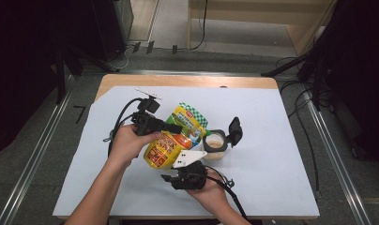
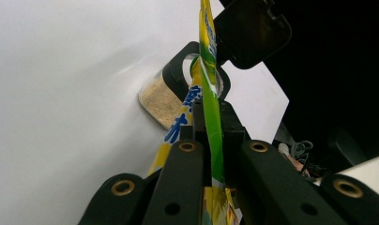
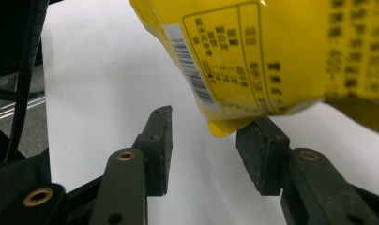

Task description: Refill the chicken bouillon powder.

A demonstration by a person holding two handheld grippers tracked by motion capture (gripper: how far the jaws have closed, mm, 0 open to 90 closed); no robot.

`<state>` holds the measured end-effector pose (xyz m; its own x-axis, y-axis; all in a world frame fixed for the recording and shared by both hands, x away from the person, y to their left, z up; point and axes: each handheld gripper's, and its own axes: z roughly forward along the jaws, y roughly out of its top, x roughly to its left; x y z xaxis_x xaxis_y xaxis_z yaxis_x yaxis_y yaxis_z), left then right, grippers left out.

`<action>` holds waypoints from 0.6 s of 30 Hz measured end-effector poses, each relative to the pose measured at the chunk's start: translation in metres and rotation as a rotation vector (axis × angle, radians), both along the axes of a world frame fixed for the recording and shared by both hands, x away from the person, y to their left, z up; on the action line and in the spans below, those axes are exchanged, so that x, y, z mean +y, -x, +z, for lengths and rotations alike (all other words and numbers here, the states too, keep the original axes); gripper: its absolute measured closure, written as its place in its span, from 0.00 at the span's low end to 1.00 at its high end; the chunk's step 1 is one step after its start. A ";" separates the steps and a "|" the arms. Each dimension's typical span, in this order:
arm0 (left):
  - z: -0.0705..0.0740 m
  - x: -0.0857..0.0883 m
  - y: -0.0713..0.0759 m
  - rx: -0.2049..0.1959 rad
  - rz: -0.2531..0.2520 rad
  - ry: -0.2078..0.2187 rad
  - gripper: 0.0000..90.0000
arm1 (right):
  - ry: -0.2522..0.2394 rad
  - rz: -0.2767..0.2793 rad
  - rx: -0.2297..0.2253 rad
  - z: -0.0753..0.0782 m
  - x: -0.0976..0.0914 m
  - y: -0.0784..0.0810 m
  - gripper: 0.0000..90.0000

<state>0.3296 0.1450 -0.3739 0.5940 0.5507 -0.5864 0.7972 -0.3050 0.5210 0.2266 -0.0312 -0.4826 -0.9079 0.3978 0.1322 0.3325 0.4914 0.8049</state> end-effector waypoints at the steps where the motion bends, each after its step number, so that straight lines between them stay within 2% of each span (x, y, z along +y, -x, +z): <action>1: 0.000 0.002 -0.001 0.000 0.000 0.004 1.00 | 0.000 -0.004 -0.003 0.000 0.000 -0.001 0.64; 7: 0.000 0.011 -0.002 -0.001 0.025 0.017 1.00 | -0.008 -0.016 0.008 0.000 -0.004 -0.004 0.64; 11: 0.001 0.017 -0.004 -0.012 0.041 0.015 1.00 | -0.020 -0.035 0.036 0.000 -0.008 -0.007 0.63; 15: 0.000 0.023 -0.005 -0.019 0.058 0.021 1.00 | -0.018 -0.048 0.034 0.000 -0.010 -0.009 0.63; 18: 0.000 0.030 -0.007 -0.014 0.072 0.051 1.00 | -0.017 -0.053 0.042 0.000 -0.011 -0.010 0.63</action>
<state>0.3368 0.1746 -0.3739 0.5622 0.5619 -0.6068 0.8087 -0.2199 0.5457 0.2361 -0.0421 -0.4830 -0.8794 0.4422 0.1764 0.3909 0.4591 0.7977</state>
